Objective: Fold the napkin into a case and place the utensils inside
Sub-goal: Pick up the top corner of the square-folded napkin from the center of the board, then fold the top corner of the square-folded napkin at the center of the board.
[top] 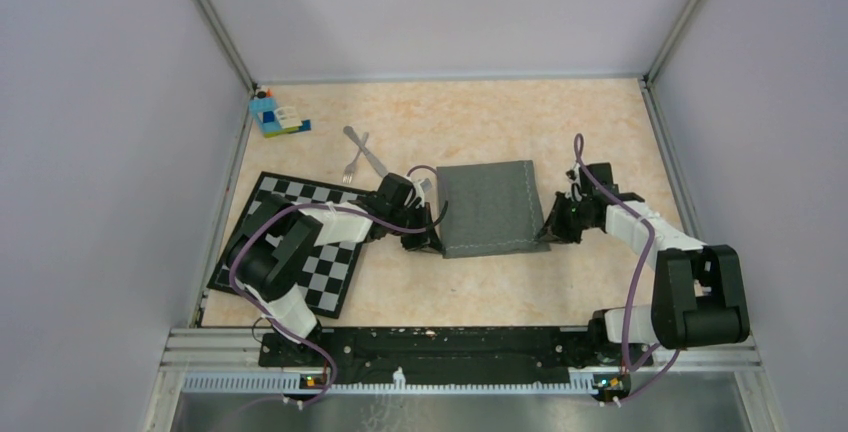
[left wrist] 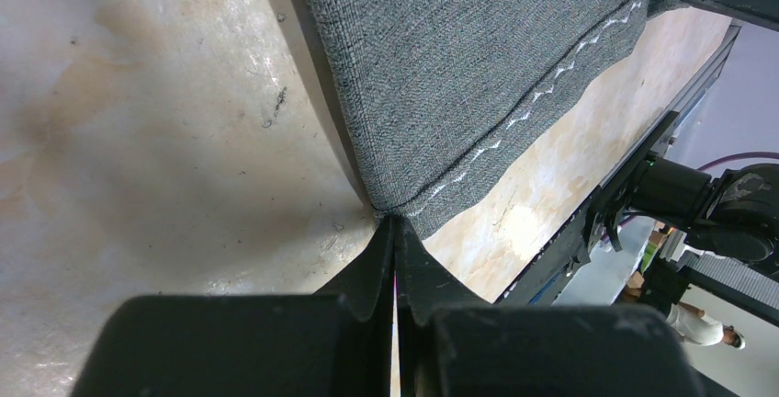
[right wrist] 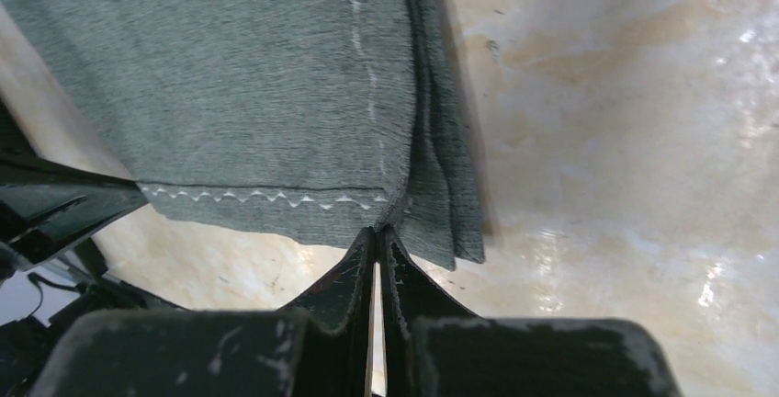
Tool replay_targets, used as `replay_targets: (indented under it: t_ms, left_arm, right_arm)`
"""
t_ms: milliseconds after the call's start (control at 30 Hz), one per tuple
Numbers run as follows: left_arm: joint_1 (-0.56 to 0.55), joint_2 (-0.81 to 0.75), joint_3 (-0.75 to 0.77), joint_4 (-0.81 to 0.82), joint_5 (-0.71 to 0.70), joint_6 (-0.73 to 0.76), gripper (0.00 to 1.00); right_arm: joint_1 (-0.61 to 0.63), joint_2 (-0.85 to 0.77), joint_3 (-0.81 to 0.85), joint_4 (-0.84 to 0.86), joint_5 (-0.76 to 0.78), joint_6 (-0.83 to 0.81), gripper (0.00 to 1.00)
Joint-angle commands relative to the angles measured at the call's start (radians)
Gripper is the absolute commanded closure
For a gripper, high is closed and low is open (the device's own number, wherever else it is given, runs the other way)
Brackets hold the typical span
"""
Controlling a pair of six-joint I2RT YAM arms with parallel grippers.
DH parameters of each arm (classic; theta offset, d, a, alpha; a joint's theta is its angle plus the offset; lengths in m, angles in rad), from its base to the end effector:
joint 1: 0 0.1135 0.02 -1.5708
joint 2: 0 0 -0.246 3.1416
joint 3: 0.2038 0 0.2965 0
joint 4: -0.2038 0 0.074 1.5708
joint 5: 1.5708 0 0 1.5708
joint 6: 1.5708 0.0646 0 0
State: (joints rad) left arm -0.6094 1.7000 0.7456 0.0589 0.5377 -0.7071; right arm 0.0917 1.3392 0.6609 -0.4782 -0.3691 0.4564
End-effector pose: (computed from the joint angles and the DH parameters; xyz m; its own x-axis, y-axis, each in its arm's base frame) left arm 0.2676 -0.2272 0.0541 -0.9765 0.0012 -0.2156 0.1576 0.6863 -0.7100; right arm 0.2780 0.0490 0.0946 -0.9196 0.3282 -0.2158 0.1953 0.8587 0.4739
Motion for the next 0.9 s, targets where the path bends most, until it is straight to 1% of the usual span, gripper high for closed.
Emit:
replay_targets:
  t_ms: [0, 133, 267, 333, 467, 700, 867]
  left_arm:
    - [-0.003, 0.005, 0.018, 0.001, -0.007, 0.021, 0.98]
    - [-0.003, 0.009, 0.016, 0.004, -0.009, 0.020, 0.98]
    - [-0.003, 0.011, 0.007, 0.012, -0.014, 0.012, 0.98]
    - [-0.004, 0.009, 0.000, 0.016, -0.016, 0.006, 0.98]
    - [-0.004, 0.002, -0.010, 0.019, -0.025, 0.003, 0.98]
    - [-0.011, 0.006, -0.013, 0.028, -0.028, -0.010, 0.97]
    - [-0.019, 0.004, -0.019, 0.031, -0.026, -0.017, 0.97]
  right_arm:
    - [0.037, -0.001, 0.047, 0.125, -0.107, -0.011, 1.00]
    - [0.110, 0.112, 0.122, 0.250, -0.181, 0.027, 1.00]
    - [0.179, 0.292, 0.248, 0.389, -0.225, 0.108, 1.00]
    - [0.211, 0.388, 0.329, 0.425, -0.247, 0.141, 1.00]
    - [0.255, 0.532, 0.463, 0.493, -0.282, 0.204, 1.00]
    - [0.315, 0.704, 0.665, 0.514, -0.274, 0.252, 1.00]
    - [0.321, 0.768, 0.739, 0.505, -0.271, 0.261, 1.00]
